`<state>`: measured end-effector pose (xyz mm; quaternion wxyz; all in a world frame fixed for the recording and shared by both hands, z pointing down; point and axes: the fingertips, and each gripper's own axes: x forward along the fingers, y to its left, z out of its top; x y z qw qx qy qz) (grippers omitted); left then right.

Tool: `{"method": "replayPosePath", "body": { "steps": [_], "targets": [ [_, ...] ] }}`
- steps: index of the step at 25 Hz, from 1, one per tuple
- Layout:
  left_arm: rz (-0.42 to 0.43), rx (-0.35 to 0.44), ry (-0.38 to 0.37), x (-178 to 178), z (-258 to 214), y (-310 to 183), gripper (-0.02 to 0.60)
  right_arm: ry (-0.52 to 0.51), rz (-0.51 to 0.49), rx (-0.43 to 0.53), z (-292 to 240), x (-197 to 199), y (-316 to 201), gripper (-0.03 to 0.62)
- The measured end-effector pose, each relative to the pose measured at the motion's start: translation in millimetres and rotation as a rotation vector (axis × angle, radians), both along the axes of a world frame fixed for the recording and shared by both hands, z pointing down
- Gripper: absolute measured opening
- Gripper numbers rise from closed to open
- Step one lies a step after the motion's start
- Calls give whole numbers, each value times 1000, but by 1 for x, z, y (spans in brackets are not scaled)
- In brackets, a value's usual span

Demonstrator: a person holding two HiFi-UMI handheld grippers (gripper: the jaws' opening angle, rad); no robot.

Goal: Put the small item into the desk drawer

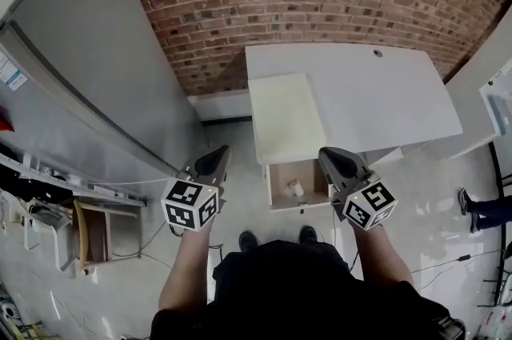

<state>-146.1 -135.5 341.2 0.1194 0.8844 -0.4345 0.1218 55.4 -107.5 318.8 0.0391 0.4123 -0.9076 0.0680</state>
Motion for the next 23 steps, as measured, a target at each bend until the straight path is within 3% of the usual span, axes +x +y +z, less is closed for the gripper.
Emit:
{"method": "replayPosePath", "body": {
  "steps": [7,23],
  "targets": [
    [10,28,10,6,-14,1,12,-16,27,34,-12,11,11,12],
    [7,27,27,75,-27,28,12,-67,33,40,-18,85,28,12]
  ]
}}
